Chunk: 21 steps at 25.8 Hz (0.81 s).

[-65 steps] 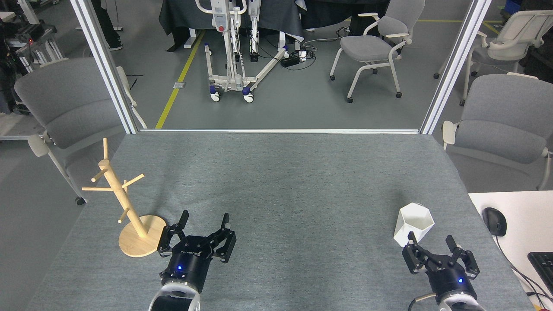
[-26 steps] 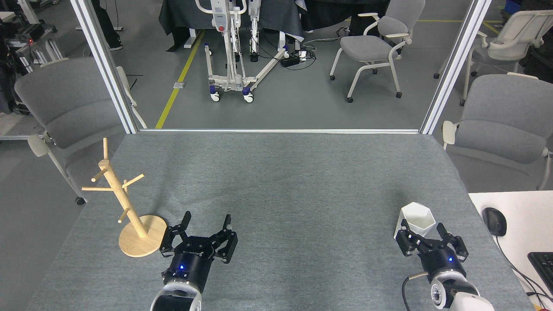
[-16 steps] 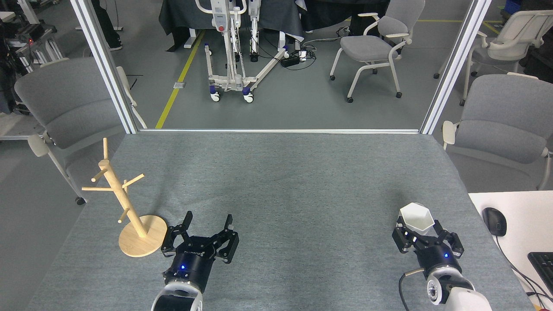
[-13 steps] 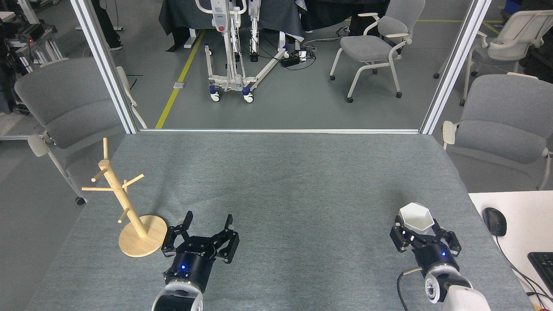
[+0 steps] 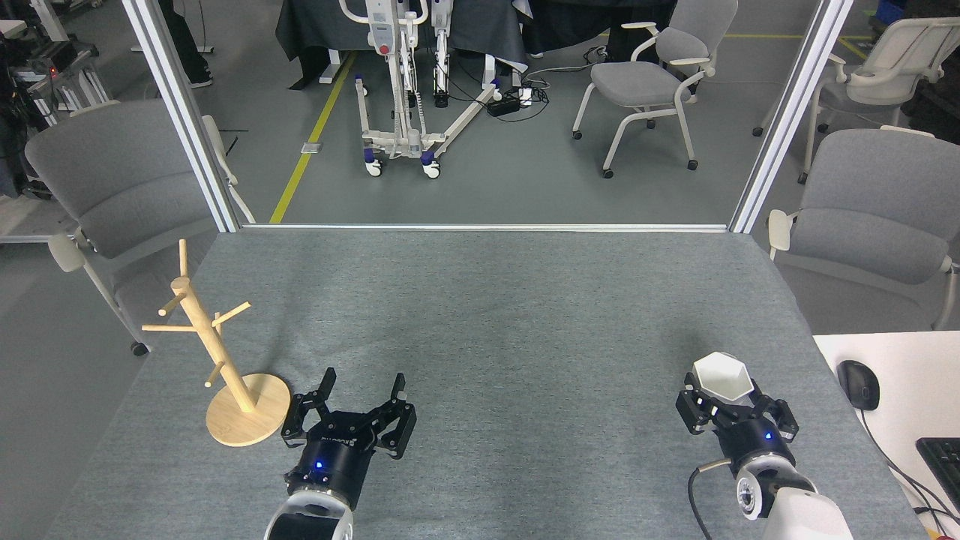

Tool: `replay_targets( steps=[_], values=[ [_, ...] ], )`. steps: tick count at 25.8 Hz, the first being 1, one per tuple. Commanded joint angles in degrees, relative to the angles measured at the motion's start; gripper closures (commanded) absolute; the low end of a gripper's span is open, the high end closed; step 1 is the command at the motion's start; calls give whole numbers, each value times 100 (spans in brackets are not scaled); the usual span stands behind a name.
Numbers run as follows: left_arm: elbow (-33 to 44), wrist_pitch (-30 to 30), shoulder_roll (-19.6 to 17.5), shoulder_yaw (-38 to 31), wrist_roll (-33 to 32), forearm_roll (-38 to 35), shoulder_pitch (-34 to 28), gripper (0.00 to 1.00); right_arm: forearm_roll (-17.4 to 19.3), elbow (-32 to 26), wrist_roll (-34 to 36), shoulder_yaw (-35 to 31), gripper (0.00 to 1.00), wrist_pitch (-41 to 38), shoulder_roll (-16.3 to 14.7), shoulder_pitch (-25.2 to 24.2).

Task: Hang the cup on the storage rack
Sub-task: 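Lift the white cup with the right gripper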

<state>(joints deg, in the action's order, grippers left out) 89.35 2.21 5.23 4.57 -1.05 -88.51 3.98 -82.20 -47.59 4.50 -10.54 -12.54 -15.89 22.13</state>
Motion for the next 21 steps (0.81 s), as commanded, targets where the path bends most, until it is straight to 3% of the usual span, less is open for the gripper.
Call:
replay_targets(
  steps=[1,12,21],
  values=[
    [-5,17,-5,0,8,0,-2,0,-7,171,-11,-1,0,6,-20,107],
    [-31,148,4,0,52,0,-2,0,-24,312,182,8,1,68,-90,230],
    [-49,140,57,0,61,0,-20,0,-253,356,191,16,2,59,-64,222]
  ],
)
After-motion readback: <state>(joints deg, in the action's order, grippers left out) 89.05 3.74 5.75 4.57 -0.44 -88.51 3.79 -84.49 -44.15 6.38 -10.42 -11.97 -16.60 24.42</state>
